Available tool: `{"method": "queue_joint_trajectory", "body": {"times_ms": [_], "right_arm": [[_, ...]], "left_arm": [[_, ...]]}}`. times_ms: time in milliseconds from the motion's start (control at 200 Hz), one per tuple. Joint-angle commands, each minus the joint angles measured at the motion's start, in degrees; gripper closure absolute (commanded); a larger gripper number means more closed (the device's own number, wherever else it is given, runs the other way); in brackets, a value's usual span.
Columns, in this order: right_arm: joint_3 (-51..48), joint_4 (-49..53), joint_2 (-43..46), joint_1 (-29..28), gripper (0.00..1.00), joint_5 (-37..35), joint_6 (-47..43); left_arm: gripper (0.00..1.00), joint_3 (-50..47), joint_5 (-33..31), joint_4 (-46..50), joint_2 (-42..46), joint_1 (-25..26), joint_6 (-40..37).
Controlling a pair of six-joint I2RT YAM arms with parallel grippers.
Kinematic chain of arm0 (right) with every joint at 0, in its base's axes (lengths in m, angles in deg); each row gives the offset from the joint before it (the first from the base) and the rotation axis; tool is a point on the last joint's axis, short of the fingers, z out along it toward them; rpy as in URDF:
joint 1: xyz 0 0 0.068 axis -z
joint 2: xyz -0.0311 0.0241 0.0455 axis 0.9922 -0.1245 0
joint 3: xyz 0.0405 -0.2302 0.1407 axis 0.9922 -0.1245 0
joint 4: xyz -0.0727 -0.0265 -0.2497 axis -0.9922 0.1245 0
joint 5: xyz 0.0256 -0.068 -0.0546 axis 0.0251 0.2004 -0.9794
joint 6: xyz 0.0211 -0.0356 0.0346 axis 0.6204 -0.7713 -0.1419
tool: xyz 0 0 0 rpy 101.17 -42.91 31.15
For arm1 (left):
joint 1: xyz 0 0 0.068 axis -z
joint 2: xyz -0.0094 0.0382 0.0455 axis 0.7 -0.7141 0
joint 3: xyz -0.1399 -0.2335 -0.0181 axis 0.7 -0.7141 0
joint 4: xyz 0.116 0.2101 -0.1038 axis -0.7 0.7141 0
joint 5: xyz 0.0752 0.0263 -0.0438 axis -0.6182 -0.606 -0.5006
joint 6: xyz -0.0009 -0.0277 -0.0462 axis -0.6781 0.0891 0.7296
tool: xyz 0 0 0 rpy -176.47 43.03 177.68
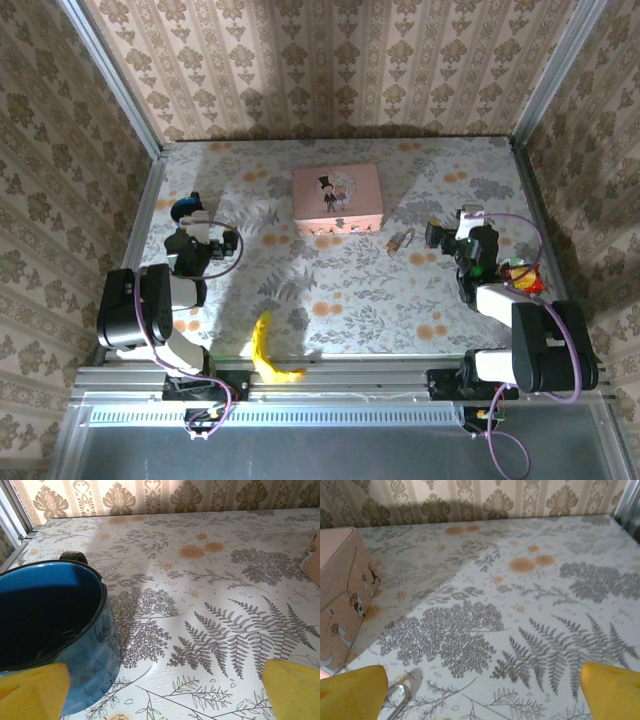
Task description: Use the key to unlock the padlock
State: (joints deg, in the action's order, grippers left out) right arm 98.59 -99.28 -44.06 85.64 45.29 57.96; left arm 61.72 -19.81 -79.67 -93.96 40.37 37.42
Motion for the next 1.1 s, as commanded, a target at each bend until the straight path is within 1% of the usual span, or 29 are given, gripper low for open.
{"method": "queue_joint_trajectory", "body": {"times_ms": [0,60,105,230,310,345,370,430,540,690,1090], "right_arm": [[-0.7,-10.0,-5.0,1.8,0.0,4.8,2.5],[0.2,-11.7,-8.1,1.9,0.0,6.2,2.4],[0.9,-10.3,-8.2,1.8,0.0,8.0,1.4],[1.7,-9.7,-9.0,1.5,0.0,9.1,0.7],[4.0,-7.1,-11.2,0.4,0.0,13.6,-2.6],[3.8,-7.5,-11.2,-0.5,0.0,12.3,-3.2],[3.8,-6.5,-10.7,-0.4,0.0,12.9,-3.4],[3.5,-8.2,-11.5,-0.3,0.0,13.3,-3.2],[3.4,-7.8,-11.3,-0.3,0.0,13.2,-3.3],[3.4,-8.0,-11.3,-0.5,0.0,11.5,-3.0],[3.4,-7.9,-11.3,-0.5,0.0,11.5,-3.1]], "left_arm": [[0.0,0.9,1.4,0.8,0.4,0.4,-1.3],[0.0,0.9,1.4,0.8,0.4,0.4,-1.4],[0.0,0.9,1.4,0.9,0.5,0.4,-1.4],[0.0,1.0,1.4,1.1,0.5,0.5,-1.6],[0.0,1.1,1.4,1.3,0.6,0.7,-1.6],[0.0,1.1,1.4,1.4,0.5,0.8,-1.7],[0.0,1.1,1.4,1.3,0.5,0.7,-1.7],[0.0,1.2,1.4,1.4,0.6,0.7,-1.8],[0.0,1.2,1.4,1.5,0.6,0.8,-1.8],[0.0,1.4,1.4,1.8,0.6,1.0,-2.0],[0.0,1.4,1.3,2.0,0.6,1.2,-2.2]]}}
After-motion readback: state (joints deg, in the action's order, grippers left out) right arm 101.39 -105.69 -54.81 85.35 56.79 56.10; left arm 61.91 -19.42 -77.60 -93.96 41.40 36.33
